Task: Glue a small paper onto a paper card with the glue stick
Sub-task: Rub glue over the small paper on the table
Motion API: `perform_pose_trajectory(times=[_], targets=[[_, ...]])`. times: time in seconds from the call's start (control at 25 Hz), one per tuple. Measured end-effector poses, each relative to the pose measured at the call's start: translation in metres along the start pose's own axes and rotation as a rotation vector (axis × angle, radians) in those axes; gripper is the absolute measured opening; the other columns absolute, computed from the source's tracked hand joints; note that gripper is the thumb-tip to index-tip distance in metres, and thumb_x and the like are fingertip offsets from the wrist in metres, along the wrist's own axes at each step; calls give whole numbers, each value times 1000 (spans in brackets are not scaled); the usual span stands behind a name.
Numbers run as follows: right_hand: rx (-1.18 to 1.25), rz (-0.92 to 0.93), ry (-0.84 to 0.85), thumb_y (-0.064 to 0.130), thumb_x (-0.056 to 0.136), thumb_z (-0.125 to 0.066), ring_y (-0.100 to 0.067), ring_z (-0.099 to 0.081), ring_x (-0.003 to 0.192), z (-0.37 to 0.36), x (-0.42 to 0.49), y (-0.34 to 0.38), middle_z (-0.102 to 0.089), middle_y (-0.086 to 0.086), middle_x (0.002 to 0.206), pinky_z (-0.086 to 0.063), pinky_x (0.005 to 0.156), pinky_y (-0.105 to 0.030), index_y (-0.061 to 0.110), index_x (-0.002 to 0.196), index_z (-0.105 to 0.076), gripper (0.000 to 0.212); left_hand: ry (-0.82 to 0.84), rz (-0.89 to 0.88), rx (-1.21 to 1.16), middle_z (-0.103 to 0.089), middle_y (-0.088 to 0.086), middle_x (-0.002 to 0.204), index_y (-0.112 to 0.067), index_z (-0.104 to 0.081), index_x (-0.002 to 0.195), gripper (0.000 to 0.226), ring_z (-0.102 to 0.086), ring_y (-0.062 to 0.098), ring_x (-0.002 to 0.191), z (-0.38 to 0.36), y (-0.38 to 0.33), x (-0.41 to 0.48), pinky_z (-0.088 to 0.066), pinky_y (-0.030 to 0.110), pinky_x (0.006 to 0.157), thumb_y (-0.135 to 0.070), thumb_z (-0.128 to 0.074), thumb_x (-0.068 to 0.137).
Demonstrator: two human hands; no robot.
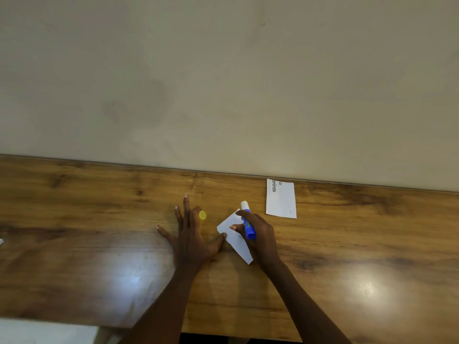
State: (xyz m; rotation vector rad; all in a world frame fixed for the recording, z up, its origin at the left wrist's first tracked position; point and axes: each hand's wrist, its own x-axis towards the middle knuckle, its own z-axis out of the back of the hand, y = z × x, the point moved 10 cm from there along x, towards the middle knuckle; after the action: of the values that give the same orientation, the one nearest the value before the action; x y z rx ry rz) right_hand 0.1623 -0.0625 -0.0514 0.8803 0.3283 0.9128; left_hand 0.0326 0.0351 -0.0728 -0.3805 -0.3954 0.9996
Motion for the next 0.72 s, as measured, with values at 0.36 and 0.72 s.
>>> perform_pose_trajectory(times=[0.36, 0.72], targets=[[-105, -38, 294, -5, 76, -61, -24, -52, 112, -22, 4, -1, -52, -14, 128, -41, 98, -31, 12, 118, -48, 47, -11, -25, -26, -6, 4, 153, -42, 12, 122, 93, 2, 26, 136, 5, -5, -1, 14, 64, 95, -76, -40, 51], [-162, 12, 232, 0, 76, -64, -25, -49, 116, -15, 3, 13, -50, -13, 131, -38, 97, -29, 11, 120, -47, 48, -15, -36, 4, -3, 2, 152, -31, -7, 128, 92, 1, 27, 136, 0, -3, -1, 8, 70, 97, -73, -44, 56]])
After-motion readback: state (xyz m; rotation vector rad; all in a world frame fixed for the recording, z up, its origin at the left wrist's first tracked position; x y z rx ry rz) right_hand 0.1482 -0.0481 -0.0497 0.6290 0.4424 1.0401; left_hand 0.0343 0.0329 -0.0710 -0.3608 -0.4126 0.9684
